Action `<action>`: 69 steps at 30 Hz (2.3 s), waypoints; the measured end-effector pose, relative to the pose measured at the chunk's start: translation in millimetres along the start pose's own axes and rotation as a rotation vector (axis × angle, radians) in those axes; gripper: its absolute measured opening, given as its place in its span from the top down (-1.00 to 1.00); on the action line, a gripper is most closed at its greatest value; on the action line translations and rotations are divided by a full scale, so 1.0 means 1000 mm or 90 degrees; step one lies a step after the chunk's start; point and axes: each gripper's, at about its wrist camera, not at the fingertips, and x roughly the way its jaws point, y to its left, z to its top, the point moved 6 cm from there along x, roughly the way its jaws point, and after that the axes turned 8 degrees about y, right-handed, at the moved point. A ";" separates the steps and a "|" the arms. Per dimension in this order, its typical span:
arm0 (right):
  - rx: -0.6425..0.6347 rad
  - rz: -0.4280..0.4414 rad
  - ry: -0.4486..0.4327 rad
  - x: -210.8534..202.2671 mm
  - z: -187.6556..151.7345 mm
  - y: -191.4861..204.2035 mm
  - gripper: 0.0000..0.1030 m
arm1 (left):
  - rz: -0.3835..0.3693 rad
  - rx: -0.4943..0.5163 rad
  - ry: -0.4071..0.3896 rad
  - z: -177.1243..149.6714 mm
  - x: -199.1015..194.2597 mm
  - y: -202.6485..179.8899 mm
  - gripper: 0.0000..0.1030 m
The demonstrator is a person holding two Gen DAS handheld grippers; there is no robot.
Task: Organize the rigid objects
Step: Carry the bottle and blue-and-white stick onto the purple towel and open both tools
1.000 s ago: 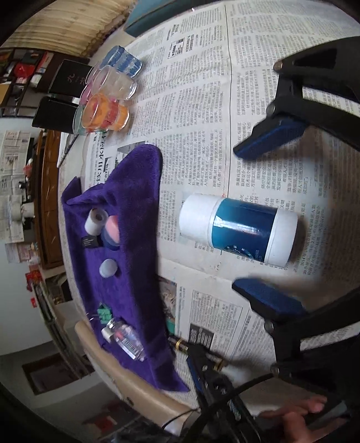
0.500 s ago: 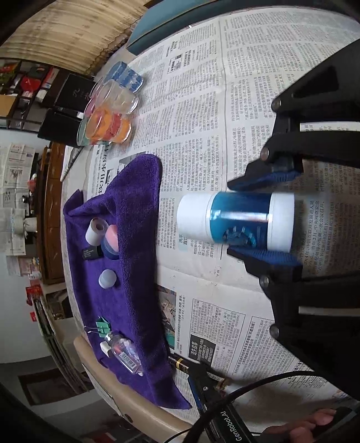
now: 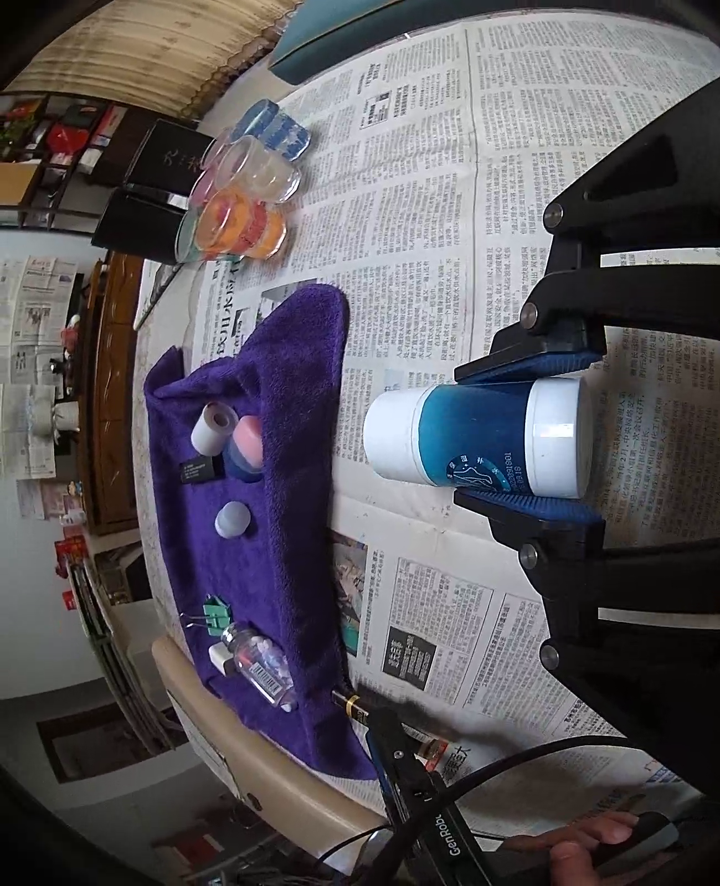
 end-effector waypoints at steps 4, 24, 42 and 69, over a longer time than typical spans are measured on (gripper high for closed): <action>-0.003 0.010 -0.005 -0.002 0.001 0.000 0.30 | 0.006 0.006 -0.005 0.002 -0.007 -0.003 0.55; -0.021 0.046 -0.060 -0.040 0.034 0.001 0.30 | 0.006 0.027 -0.037 0.042 -0.043 -0.015 0.55; -0.089 0.062 -0.060 0.039 0.193 0.001 0.30 | -0.003 0.047 -0.005 0.120 0.030 -0.014 0.55; -0.166 -0.016 0.089 0.124 0.224 0.009 0.31 | 0.029 0.112 0.053 0.120 0.074 -0.030 0.55</action>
